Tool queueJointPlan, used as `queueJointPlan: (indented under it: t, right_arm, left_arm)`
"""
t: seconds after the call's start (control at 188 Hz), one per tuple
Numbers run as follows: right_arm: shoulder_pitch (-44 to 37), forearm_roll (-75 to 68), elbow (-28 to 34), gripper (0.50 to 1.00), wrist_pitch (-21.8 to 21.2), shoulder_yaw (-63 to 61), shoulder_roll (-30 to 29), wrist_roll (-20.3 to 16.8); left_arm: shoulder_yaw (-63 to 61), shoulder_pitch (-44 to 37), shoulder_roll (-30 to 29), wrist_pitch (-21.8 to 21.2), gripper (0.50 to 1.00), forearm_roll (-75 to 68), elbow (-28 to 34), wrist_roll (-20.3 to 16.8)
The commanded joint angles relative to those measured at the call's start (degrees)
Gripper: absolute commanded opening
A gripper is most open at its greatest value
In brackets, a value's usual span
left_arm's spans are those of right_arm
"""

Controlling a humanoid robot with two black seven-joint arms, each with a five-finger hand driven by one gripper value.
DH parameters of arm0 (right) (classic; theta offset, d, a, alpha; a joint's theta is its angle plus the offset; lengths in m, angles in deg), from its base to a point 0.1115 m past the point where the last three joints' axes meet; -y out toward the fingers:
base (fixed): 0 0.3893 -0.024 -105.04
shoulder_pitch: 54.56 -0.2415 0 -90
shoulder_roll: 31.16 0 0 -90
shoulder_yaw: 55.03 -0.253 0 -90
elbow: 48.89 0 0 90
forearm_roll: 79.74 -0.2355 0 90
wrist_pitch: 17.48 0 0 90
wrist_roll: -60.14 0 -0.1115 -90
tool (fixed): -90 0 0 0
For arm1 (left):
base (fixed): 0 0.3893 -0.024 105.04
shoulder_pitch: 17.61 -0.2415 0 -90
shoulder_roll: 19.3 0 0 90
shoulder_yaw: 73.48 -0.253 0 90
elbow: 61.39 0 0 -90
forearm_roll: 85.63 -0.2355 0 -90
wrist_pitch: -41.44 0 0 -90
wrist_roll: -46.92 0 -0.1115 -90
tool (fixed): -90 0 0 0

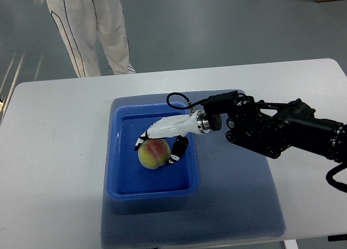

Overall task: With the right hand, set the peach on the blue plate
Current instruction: 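Lift the peach with the right hand and carry it into the blue tray, then open the right hand to release the peach in the tray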

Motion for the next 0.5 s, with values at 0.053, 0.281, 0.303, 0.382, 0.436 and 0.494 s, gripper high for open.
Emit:
queueJointPlan:
  t: [0.053, 0.281, 0.303, 0.382, 0.436, 0.494]
  right_arm:
    - [0.08, -0.58, 0.18, 0.907, -0.19, -0.08, 0.14, 0.01]
    - [-0.63, -4.27, 0.45, 0.921, -0.46, -1.65, 1.02, 0.18]
    - [-0.71, -4.88, 0.53, 0.921, -0.54, -2.62, 1.11, 0.18]
    - [-0.54, -7.17, 0.71, 0.921, -1.16, -6.22, 1.99, 0.18]
    - [-0.01, -9.1, 0.62, 0.921, -1.25, -8.51, 2.95, 0.18]
    - [0.34, -12.01, 0.45, 0.921, -1.07, -10.62, 3.66, 0.18]
  left_arm:
    - [0.09, 0.0, 0.0, 0.0, 1.0, 0.0, 0.0, 0.0]
    - [0.09, 0.0, 0.0, 0.0, 1.0, 0.0, -0.17, 0.0]
    - [0.09, 0.0, 0.0, 0.0, 1.0, 0.0, 0.0, 0.0]
    - [-0.09, 0.0, 0.0, 0.0, 1.0, 0.09, 0.09, 0.0]
    - [-0.09, -0.08, 0.0, 0.0, 1.0, 0.0, 0.09, 0.0]
    - [-0.09, -0.08, 0.0, 0.0, 1.0, 0.0, 0.0, 0.0]
